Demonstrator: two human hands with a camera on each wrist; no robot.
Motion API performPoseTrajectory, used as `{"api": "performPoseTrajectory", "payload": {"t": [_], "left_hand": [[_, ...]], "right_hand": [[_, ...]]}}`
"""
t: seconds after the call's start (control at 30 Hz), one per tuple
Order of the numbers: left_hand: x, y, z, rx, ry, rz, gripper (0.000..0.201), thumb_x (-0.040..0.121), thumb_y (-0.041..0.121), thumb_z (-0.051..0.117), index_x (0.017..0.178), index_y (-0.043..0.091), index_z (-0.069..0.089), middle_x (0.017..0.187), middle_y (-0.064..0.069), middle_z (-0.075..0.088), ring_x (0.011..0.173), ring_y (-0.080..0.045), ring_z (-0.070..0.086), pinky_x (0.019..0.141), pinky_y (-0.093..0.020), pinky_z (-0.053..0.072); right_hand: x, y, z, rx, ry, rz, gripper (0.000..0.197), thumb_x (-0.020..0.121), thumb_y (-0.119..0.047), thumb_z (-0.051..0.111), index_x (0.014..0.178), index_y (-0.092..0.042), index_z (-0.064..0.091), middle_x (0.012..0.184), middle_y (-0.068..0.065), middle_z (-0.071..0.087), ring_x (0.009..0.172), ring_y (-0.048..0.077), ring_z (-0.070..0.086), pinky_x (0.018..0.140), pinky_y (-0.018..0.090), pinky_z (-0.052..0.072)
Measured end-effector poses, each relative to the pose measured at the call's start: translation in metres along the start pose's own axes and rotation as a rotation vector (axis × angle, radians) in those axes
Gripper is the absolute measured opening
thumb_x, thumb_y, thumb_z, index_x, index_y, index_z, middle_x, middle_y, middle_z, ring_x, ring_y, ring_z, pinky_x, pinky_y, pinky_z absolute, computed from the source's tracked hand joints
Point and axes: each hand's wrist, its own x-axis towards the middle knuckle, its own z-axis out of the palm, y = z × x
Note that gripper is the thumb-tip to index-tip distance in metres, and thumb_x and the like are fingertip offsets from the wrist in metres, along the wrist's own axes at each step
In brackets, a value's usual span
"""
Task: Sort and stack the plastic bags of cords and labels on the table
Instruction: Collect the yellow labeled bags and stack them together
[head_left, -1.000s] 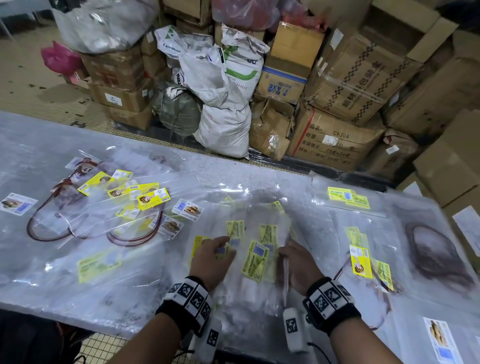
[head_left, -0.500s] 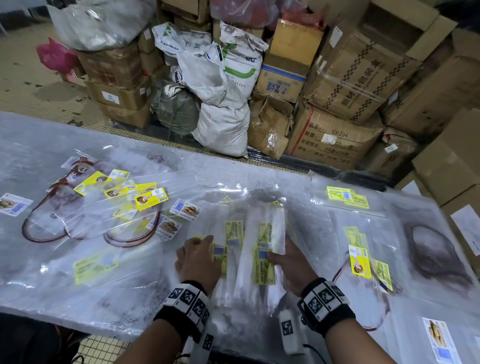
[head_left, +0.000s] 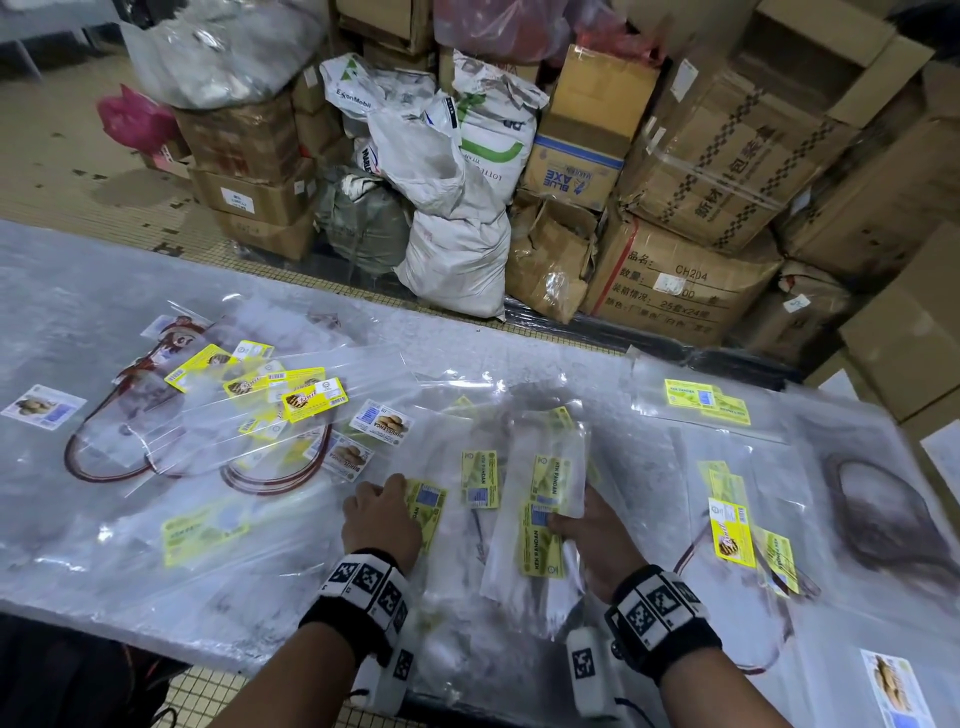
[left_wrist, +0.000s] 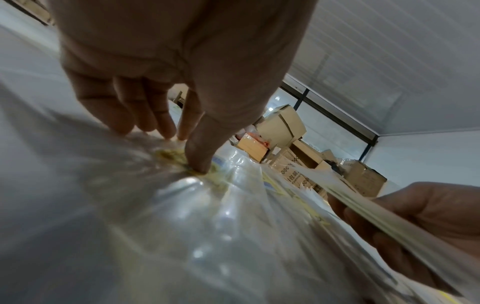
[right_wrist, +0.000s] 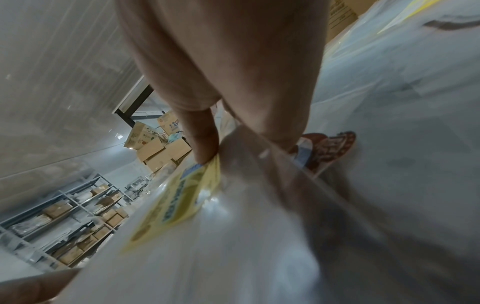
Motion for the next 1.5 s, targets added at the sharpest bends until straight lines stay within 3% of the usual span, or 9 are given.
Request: {"api": "performPoseTrajectory", "payload": {"t": [0.3,0.43,0.63,0.93,1.07,1.13,1.23,1.33,1.5], "left_hand": [[0.008,-0.009,-0.003,-0.232,0.013,0.028,0.062,0.076,0.014,0.075,0.134,0.017,0.054,0.12,-0.008,0.058,0.112,-0.023,0.056,0.099,-0.027,0.04],[0.009,-0.015,-0.003,-0.477,0.016,-0.032,0.055,0.069,-0.001,0.074,0.121,0.017,0.064,0.095,0.0,0.067,0.085,-0.015,0.063,0.069,-0.014,0.046],[0.0,-0.005,-0.016,-0.67,-0.009,0.159,0.016,0.082,0.007,0.068,0.079,0.023,0.065,0.06,0.012,0.061,0.06,-0.008,0.058,0.066,-0.026,0.05],[-0.021,0.035,-0.003,-0.855,-0.188,0.242,0.039,0.083,0.006,0.072,0.115,0.021,0.055,0.084,-0.012,0.067,0.066,-0.018,0.062,0.061,-0.036,0.054],[-0.031,0.042,0.009,-0.807,-0.19,0.314,0.072,0.078,0.012,0.07,0.127,0.05,0.034,0.111,0.014,0.064,0.089,0.007,0.063,0.081,-0.021,0.055],[-0.037,0.045,0.011,-0.773,-0.222,0.37,0.078,0.079,-0.005,0.069,0.125,0.045,0.03,0.107,0.025,0.055,0.086,0.021,0.056,0.072,-0.005,0.046],[-0.037,0.047,0.015,-0.934,-0.328,0.333,0.073,0.079,-0.012,0.067,0.129,0.036,0.045,0.103,0.006,0.068,0.084,0.0,0.068,0.067,-0.017,0.052],[-0.02,0.047,0.017,-0.747,-0.142,0.209,0.046,0.089,0.01,0.066,0.133,0.017,0.056,0.107,0.002,0.067,0.098,-0.014,0.064,0.083,-0.022,0.05],[-0.006,0.045,0.017,-0.007,-0.081,0.222,0.083,0.08,0.045,0.065,0.149,0.035,0.021,0.152,0.001,0.016,0.139,-0.029,0.017,0.114,-0.044,0.019]], "right_hand": [[0.004,0.006,0.002,-0.023,0.01,0.016,0.051,0.082,0.017,0.063,0.123,-0.012,0.058,0.111,0.015,0.073,0.103,0.034,0.07,0.093,0.056,0.054],[0.002,0.008,0.004,-0.03,0.005,0.013,0.047,0.083,0.017,0.063,0.118,-0.014,0.06,0.109,0.014,0.074,0.101,0.033,0.071,0.092,0.055,0.055],[-0.002,0.005,0.009,-0.006,0.01,-0.004,0.052,0.083,0.019,0.06,0.125,-0.011,0.057,0.11,0.014,0.073,0.1,0.03,0.071,0.086,0.048,0.058],[-0.009,-0.01,0.048,0.2,-0.012,0.044,0.041,0.089,-0.026,0.068,0.129,-0.025,0.059,0.126,0.013,0.066,0.109,0.03,0.068,0.091,0.052,0.056],[-0.008,-0.003,0.049,0.221,0.092,0.082,0.056,0.089,-0.064,0.057,0.129,-0.025,0.06,0.125,0.009,0.068,0.113,0.029,0.067,0.094,0.053,0.054],[-0.014,-0.008,0.048,0.059,0.048,0.007,0.052,0.089,-0.053,0.066,0.131,-0.025,0.056,0.125,0.006,0.068,0.112,0.025,0.067,0.095,0.052,0.054],[-0.008,-0.007,0.029,-0.018,0.022,-0.064,0.043,0.09,-0.001,0.065,0.129,-0.017,0.056,0.117,0.009,0.071,0.104,0.026,0.07,0.087,0.047,0.058],[-0.006,-0.012,0.004,-0.095,0.099,-0.092,0.054,0.085,0.006,0.066,0.132,-0.018,0.055,0.116,0.004,0.072,0.106,0.024,0.069,0.094,0.051,0.054],[-0.005,-0.017,-0.026,0.03,0.203,-0.052,0.046,0.083,0.017,0.058,0.111,-0.019,0.06,0.1,0.005,0.07,0.089,0.021,0.066,0.074,0.036,0.053]]}}
